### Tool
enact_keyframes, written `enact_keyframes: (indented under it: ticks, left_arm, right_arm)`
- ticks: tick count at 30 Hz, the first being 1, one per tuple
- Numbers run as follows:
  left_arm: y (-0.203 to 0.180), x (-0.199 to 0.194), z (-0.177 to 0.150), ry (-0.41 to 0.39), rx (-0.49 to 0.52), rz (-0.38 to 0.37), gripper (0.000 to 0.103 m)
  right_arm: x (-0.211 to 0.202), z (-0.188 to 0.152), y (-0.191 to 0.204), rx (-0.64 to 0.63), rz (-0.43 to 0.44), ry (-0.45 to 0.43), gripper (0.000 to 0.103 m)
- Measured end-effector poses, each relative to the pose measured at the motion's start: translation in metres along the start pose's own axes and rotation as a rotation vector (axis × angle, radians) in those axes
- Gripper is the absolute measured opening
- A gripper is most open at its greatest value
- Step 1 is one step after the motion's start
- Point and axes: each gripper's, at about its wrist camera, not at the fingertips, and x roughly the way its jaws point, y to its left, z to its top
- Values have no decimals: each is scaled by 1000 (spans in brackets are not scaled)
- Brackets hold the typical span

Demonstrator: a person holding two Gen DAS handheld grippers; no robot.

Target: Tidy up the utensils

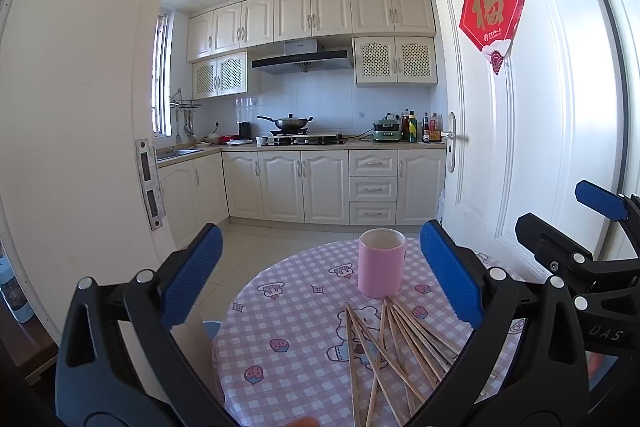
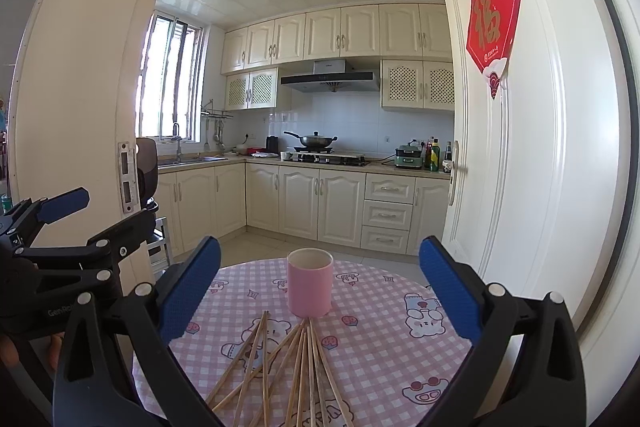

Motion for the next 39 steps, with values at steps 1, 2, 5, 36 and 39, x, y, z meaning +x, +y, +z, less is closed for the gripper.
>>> enact_keyframes:
  ticks: [1, 2, 5, 36, 39]
  left_arm:
    - [0, 1, 0, 1, 1, 0, 97]
    - [-1, 1, 0, 1, 2, 0, 97]
    - [-1, 3, -1, 3, 4, -1, 97]
    - [-2, 11, -2, 10, 12, -17, 97]
    - [-4, 12, -1, 9, 13, -16, 97]
  right_arm:
    - [1, 0, -1, 1, 0, 1, 96]
    - [1, 0, -1, 3, 0, 2, 96]
    - [2, 0, -2, 7, 1, 4, 96]
    - [5, -1, -8, 15, -9, 10, 96]
    - [5, -1, -8, 16, -6, 12, 96]
